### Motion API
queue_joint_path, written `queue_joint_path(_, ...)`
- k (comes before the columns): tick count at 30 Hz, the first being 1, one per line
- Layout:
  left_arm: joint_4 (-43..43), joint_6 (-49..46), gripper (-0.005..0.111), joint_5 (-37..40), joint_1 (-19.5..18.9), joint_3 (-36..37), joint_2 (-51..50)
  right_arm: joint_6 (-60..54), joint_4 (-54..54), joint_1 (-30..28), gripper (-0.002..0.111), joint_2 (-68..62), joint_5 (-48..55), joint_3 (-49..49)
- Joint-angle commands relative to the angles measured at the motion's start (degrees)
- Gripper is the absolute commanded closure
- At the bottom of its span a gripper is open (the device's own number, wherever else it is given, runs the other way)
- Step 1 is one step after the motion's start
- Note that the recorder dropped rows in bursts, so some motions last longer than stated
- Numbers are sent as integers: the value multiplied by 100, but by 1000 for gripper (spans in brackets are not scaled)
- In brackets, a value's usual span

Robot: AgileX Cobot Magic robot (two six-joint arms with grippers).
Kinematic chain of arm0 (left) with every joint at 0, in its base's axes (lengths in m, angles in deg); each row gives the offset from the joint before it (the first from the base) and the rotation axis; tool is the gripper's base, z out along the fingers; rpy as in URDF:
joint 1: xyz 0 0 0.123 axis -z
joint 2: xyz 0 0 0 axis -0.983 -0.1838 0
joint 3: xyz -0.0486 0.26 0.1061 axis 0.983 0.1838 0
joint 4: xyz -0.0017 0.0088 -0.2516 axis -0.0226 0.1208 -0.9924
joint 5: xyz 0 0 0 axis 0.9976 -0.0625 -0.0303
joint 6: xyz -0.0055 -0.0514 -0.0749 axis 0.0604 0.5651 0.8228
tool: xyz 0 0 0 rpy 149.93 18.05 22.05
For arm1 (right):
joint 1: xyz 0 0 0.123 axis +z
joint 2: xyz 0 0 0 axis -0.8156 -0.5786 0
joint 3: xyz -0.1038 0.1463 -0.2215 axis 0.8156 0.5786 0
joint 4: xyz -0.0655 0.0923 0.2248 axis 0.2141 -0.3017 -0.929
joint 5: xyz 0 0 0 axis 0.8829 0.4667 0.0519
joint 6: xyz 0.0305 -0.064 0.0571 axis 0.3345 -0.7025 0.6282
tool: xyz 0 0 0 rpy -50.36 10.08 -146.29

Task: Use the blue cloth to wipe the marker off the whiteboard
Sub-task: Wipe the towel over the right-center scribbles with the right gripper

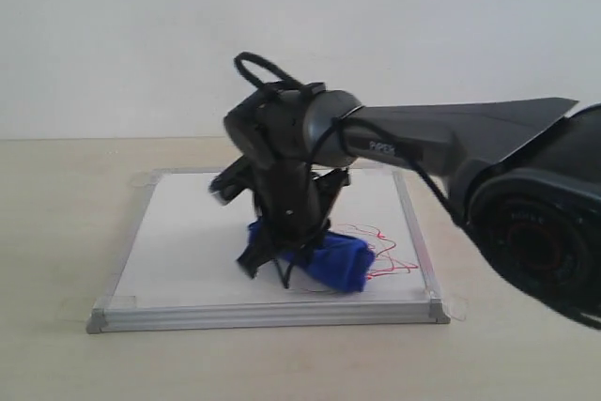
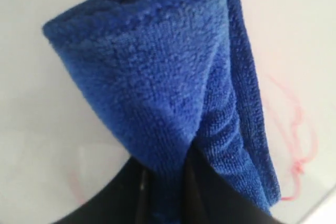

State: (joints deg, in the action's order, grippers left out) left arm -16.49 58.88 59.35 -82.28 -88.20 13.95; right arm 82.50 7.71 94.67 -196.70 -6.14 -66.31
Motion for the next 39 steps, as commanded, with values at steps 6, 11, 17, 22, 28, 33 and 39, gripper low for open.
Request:
queue_joint_path(6,-12,30,103,-33,11,22,13,-123,-1208,-532,109,-132,356,90)
queue_joint_path(11,-12,30,103,-33,11,22,13,-842,-2150,125,109,-132,-342,90)
queue_joint_path(17,-12,30,103,-33,11,22,13,-1621,-2186,735,109,-132,-912,90)
queue_joint_path(22,-12,30,103,-33,11,22,13,-963,-890,501,109,-132,-827,90)
queue_joint_path(28,-12,30,103,-33,11,22,13,277,353,-293,109,-132,-370,90)
queue_joint_path(33,-12,30,103,-33,11,22,13,293,-378,-684,109,-78,-147,90)
queue_joint_path(39,-12,30,103,-33,11,22,13,-1299,-1753,-307,109,-78,-448,90)
